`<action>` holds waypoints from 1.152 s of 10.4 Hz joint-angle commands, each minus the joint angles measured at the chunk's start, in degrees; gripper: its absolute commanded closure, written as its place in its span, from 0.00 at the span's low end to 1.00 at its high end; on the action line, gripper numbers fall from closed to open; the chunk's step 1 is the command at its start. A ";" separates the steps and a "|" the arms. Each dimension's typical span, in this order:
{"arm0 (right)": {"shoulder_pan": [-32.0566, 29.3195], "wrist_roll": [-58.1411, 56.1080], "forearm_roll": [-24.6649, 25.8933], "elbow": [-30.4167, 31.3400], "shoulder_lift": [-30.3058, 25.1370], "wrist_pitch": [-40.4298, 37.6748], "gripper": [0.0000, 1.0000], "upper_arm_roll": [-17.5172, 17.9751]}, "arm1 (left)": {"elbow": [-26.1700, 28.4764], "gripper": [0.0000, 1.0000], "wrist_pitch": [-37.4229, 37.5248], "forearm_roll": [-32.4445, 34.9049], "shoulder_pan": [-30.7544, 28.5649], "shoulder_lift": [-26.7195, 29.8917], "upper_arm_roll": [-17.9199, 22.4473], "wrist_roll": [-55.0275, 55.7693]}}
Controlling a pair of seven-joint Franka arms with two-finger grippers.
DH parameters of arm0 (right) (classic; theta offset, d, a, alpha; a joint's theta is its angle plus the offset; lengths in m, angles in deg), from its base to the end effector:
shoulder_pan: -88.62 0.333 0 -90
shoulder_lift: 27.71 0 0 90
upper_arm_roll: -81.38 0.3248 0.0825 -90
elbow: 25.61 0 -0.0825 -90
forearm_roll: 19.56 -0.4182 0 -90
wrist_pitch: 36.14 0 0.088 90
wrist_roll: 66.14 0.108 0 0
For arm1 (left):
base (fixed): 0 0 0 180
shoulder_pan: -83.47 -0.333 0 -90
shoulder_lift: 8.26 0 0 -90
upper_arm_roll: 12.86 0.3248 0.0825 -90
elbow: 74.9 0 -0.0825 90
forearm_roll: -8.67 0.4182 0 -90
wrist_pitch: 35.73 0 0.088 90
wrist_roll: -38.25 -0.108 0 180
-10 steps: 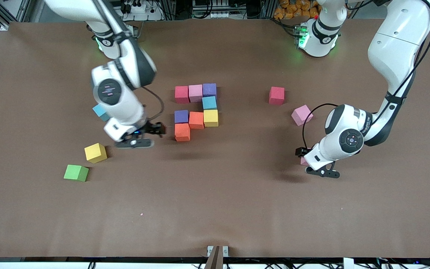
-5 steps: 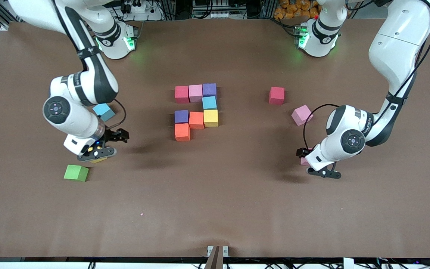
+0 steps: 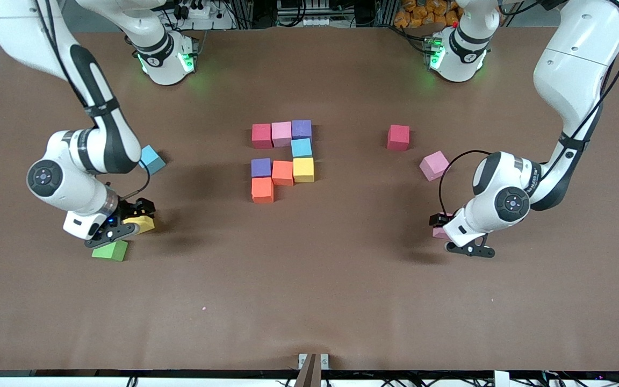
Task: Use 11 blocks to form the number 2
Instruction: 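Grasp the yellow block with the right gripper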
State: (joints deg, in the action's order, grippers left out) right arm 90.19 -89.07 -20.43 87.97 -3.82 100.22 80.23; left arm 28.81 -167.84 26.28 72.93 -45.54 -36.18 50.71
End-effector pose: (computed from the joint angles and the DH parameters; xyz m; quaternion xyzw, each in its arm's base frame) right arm 0.6363 0.0051 0.2345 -0.9802 -0.1977 0.0092 0.0030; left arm 0.6559 -0.1286 0.1788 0.9958 -0.0797 -0.0445 0.0045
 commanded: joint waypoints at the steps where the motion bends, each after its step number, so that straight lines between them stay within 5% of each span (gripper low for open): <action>1: -2.27 -2.20 0.60 -0.82 1.49 -0.04 0.00 1.41 | 0.43 0.00 -0.95 1.02 -0.44 0.45 -0.32 0.37; 12: -3.59 -6.25 -0.19 2.26 5.19 6.81 0.03 1.68 | 0.70 0.00 -3.41 1.11 -0.88 -0.07 -0.32 0.28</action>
State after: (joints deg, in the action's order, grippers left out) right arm 88.06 -94.26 -20.47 89.76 1.66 106.39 80.56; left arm 28.85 -170.51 26.28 72.75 -45.88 -36.08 50.71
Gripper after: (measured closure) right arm 0.009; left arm 0.000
